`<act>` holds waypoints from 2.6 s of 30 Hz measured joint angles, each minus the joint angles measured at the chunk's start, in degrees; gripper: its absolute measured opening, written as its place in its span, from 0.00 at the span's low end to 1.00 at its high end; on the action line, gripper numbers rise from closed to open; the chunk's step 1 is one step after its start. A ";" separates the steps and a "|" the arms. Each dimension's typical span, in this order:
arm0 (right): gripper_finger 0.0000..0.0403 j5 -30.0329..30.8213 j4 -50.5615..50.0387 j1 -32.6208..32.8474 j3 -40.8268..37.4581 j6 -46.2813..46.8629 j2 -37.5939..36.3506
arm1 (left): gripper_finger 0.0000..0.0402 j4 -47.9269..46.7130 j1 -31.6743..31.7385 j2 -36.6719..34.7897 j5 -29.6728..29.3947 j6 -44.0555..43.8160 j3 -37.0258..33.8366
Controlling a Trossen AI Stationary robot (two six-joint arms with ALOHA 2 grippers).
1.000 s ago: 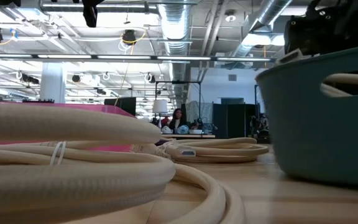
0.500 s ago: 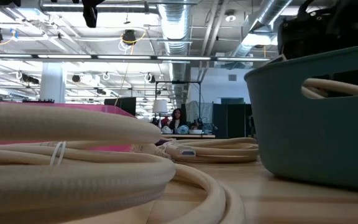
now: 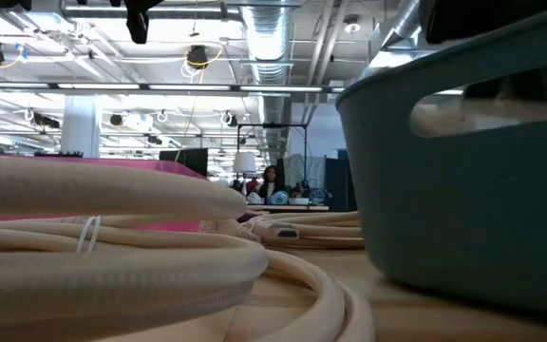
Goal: Pick & Place USB Port
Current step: Put the white HDMI cable into the blue bin, then put the blue charger cable into the red bin
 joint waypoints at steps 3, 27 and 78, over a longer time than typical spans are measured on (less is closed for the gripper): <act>0.29 0.13 -5.09 -0.72 2.91 -2.44 -0.01 | 0.08 -0.06 0.00 0.00 0.00 0.00 0.00; 0.28 5.75 -40.91 -10.97 13.93 -4.11 -0.09 | 0.08 -0.66 -0.01 0.00 0.00 0.00 0.00; 0.48 7.53 -26.29 -21.19 1.80 15.60 1.17 | 0.08 -1.02 0.01 0.00 -0.76 1.45 0.00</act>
